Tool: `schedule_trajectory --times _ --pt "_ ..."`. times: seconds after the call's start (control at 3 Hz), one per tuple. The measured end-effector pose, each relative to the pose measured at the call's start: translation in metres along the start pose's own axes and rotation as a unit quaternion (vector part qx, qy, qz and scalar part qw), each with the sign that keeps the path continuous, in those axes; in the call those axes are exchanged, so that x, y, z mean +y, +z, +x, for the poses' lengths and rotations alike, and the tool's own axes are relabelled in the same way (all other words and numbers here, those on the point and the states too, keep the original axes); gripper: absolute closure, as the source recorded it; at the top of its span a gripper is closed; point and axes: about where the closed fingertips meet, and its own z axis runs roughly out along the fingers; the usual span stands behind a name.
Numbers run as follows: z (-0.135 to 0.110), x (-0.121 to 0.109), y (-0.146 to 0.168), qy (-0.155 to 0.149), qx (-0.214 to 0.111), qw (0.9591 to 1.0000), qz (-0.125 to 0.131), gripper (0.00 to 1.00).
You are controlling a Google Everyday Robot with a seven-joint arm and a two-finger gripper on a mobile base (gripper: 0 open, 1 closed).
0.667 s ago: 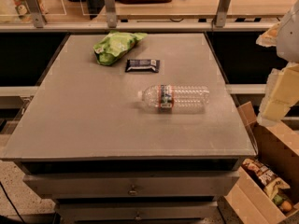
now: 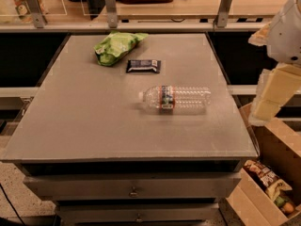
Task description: Move water bottle near green rice chip bag
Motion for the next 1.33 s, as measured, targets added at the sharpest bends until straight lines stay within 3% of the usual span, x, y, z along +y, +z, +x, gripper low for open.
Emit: schedule_trajectory --times 0.67,1.33 --pt "-0.069 -0.005 0.035 -0.063 -0.01 0.998 0.0 0.0" --pt "-0.111 -0.005 0.095 -0.112 0.026 0.9932 -0.022 0.0"
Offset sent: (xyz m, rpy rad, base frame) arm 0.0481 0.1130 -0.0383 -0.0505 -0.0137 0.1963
